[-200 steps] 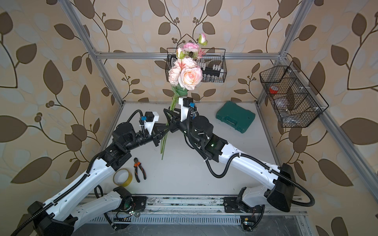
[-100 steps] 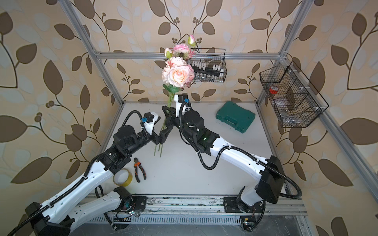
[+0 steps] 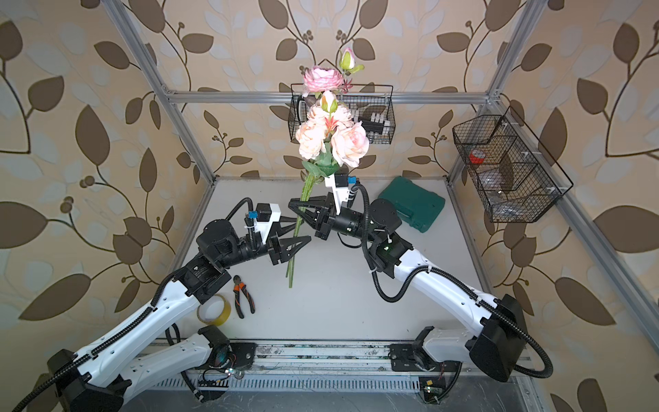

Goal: Wrap bouquets with tape
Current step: Wrap the tape around the bouquet.

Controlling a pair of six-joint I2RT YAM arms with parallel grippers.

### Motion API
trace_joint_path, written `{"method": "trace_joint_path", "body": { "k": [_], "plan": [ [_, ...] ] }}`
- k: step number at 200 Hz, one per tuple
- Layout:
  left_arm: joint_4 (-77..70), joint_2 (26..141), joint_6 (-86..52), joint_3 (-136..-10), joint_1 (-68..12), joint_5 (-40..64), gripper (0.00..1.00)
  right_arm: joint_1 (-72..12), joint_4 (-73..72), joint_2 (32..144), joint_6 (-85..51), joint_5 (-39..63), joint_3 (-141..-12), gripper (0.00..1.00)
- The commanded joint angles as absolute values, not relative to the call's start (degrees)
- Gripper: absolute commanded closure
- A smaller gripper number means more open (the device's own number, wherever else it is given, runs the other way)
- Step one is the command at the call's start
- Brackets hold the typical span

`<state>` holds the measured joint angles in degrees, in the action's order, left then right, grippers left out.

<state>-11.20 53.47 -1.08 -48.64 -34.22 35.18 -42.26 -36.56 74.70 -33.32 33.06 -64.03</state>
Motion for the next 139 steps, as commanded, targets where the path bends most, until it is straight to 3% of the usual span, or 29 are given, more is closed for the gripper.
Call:
{"method": "trace_joint_path", "body": {
  "k": [1, 13, 19, 25, 36, 57, 66, 110, 139],
  "plan": [
    [-15.61, 53.02, -1.47, -50.47, -34.09, 39.63, 0.83, -42.54, -39.74, 73.43, -34.62, 37.83, -64.45, 1.0],
    [-16.42, 52.63, -1.31, -50.1, -34.06, 39.59, 1.0, -42.63, -37.54, 72.93, -33.59, 35.1, -64.44, 1.0],
    [-16.6, 52.49, -0.94, -50.06, -34.02, 39.45, 1.0, -42.79, -35.55, 72.7, -32.84, 32.78, -64.61, 0.99],
    [-16.38, 52.38, -0.61, -50.06, -34.08, 38.58, 1.0, -43.16, -32.69, 72.45, -31.93, 28.99, -64.94, 0.89],
    [-14.26, 52.45, 0.6, -50.73, -34.09, 36.03, 1.0, -44.33, -24.89, 72.31, -29.64, 20.3, -66.59, 0.8],
    [-11.55, 52.83, 4.32, -51.07, -34.17, 33.26, 1.0, -46.39, -14.67, 73.28, -29.44, 1.07, -68.6, 0.8],
    [-12.21, 52.83, 4.65, -50.53, -34.29, 31.76, 1.0, -46.57, -11.81, 74.09, -30.66, -4.06, -69.38, 0.76],
    [-11.59, 53.39, 6.94, -49.07, -34.85, 13.9, 1.0, -49.02, -11.67, 77.26, -31.84, -15.87, -71.4, 0.74],
    [-12.4, 54.33, 7.89, -48.65, -36.54, 3.0, 1.0, -49.73, -12.41, 81.35, -33.5, -16.46, -73.78, 0.74]
  ]
}}
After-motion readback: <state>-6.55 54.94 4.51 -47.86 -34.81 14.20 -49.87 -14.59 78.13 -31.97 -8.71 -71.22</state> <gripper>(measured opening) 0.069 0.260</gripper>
